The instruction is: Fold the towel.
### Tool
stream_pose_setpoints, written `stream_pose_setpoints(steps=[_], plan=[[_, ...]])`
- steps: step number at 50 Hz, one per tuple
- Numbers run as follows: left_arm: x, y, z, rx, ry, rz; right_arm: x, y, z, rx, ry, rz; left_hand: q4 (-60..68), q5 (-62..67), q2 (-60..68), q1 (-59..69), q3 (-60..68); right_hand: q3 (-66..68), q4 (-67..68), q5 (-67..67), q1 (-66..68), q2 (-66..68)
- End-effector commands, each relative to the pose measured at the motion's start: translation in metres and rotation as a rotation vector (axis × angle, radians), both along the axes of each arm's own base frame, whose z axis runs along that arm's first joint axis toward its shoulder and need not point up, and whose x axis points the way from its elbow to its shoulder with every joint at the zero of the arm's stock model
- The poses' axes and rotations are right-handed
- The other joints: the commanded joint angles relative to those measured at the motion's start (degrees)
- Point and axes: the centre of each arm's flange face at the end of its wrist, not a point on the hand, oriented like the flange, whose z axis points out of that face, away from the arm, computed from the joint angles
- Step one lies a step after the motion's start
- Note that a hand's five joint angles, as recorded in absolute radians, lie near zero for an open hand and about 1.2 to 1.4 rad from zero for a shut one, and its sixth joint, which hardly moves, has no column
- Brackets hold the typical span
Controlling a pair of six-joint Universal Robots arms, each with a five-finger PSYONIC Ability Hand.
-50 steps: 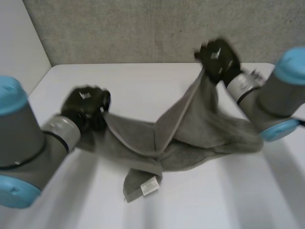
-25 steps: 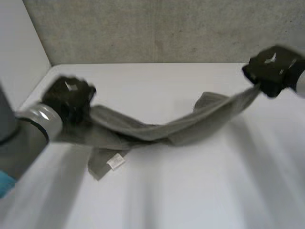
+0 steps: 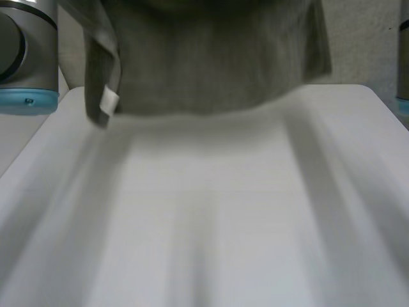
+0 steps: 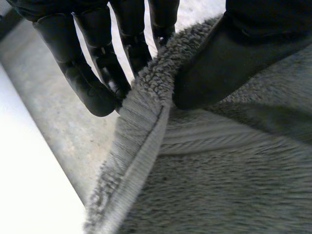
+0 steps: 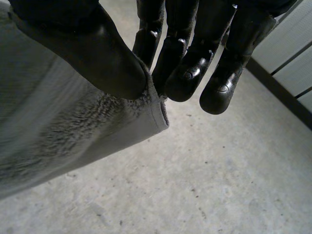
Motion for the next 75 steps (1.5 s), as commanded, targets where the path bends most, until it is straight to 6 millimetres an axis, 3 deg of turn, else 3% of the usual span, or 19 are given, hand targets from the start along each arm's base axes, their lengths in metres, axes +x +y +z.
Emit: stream_pose_setpoints(steps=[1, 3, 4, 6, 9, 15, 17, 20, 25, 32, 41, 43, 45, 50, 57, 60, 62, 66, 75], plan=[[0.004, 0.016, -0.084, 0.229, -0.109, -0.076, -0.007, -0.007, -0.057, 0.293, 0.190, 0.078, -6.99, -13.71, -3.26, 1.17, -8.75, 3.54, 3.75, 3.59, 3.95, 5.51], [0.008, 0.027, -0.129, 0.343, -0.180, -0.112, -0.002, -0.001, -0.084, 0.408, 0.276, 0.143, -6.99, -13.71, -3.26, 1.17, -8.75, 3.54, 3.75, 3.59, 3.95, 5.51], [0.008, 0.027, -0.129, 0.343, -0.181, -0.112, -0.002, -0.001, -0.084, 0.409, 0.276, 0.143, -6.99, -13.71, -3.26, 1.17, -8.75, 3.54, 3.75, 3.59, 3.95, 5.51], [0.016, 0.038, -0.161, 0.420, -0.226, -0.143, 0.001, 0.003, -0.110, 0.525, 0.321, 0.192, -6.99, -13.71, -3.26, 1.17, -8.75, 3.54, 3.75, 3.59, 3.95, 5.51], [0.019, 0.044, -0.176, 0.453, -0.243, -0.157, 0.002, 0.005, -0.126, 0.594, 0.338, 0.212, -6.99, -13.71, -3.26, 1.17, -8.75, 3.54, 3.75, 3.59, 3.95, 5.51], [0.021, 0.069, -0.229, 0.555, -0.316, -0.227, 0.003, 0.019, -0.195, 0.833, 0.440, 0.215, -6.99, -13.71, -3.26, 1.17, -8.75, 3.54, 3.75, 3.59, 3.95, 5.51], [0.022, 0.077, -0.254, 0.613, -0.381, -0.227, 0.002, 0.029, -0.229, 0.928, 0.534, 0.197, -6.99, -13.71, -3.26, 1.17, -8.75, 3.54, 3.75, 3.59, 3.95, 5.51], [0.026, 0.084, -0.274, 0.648, -0.473, -0.206, 0.000, 0.038, -0.251, 0.989, 0.620, 0.169, -6.99, -13.71, -3.26, 1.17, -8.75, 3.54, 3.75, 3.59, 3.95, 5.51], [0.030, 0.094, -0.285, 0.640, -0.602, -0.168, -0.011, 0.042, -0.258, 1.045, 0.645, 0.095, -6.99, -13.71, -3.26, 1.17, -8.75, 3.54, 3.75, 3.59, 3.95, 5.51], [0.033, 0.099, -0.290, 0.642, -0.647, -0.152, -0.016, 0.048, -0.243, 1.031, 0.606, 0.056, -6.99, -13.71, -3.26, 1.17, -8.75, 3.54, 3.75, 3.59, 3.95, 5.51], [0.041, 0.092, -0.292, 0.659, -0.630, -0.123, -0.015, 0.053, -0.264, 1.112, 0.580, 0.097, -6.99, -13.71, -3.26, 1.17, -8.75, 3.54, 3.75, 3.59, 3.95, 5.51], [0.040, 0.093, -0.293, 0.666, -0.619, -0.127, -0.015, 0.054, -0.276, 1.147, 0.590, 0.101, -6.99, -13.71, -3.26, 1.17, -8.75, -26.17, -25.96, -26.12, -25.76, -24.20], [0.041, 0.092, -0.293, 0.670, -0.608, -0.129, -0.016, 0.053, -0.279, 1.152, 0.592, 0.098, -6.99, -13.71, -3.26, 1.17, -8.75, -37.83, -37.62, -37.78, -37.42, -35.86], [0.041, 0.090, -0.291, 0.677, -0.572, -0.134, -0.016, 0.052, -0.280, 1.131, 0.588, 0.094, -6.99, -13.71, -3.26, 1.17, -8.75, -41.14, -40.93, -41.09, -40.73, -39.17], [0.042, 0.088, -0.290, 0.682, -0.550, -0.135, -0.016, 0.047, -0.285, 1.105, 0.572, 0.087, -6.99, -13.71, -3.26, 1.17, -8.75, -32.23, -32.02, -32.17, -31.82, -30.26], [0.045, 0.086, -0.291, 0.689, -0.548, -0.124, -0.015, 0.046, -0.288, 1.104, 0.574, 0.091, -16.39, -23.11, -12.65, -8.23, -18.15, -20.62, -20.41, -20.57, -20.21, -18.65], [0.048, 0.084, -0.292, 0.694, -0.544, -0.113, -0.015, 0.045, -0.291, 1.111, 0.573, 0.091, -28.77, -35.48, -25.03, -20.60, -30.52, 1.80, 2.01, 1.85, 2.21, 3.77], [0.052, 0.081, -0.293, 0.702, -0.540, -0.100, -0.016, 0.044, -0.291, 1.109, 0.563, 0.087, -43.47, -50.19, -39.74, -35.31, -45.23, 3.54, 3.75, 3.59, 3.95, 5.51], [0.067, 0.070, -0.296, 0.735, -0.521, -0.045, -0.031, 0.029, -0.287, 1.145, 0.413, 0.067, -45.49, -52.21, -41.76, -37.33, -47.25, 3.54, 3.75, 3.59, 3.95, 5.51]])
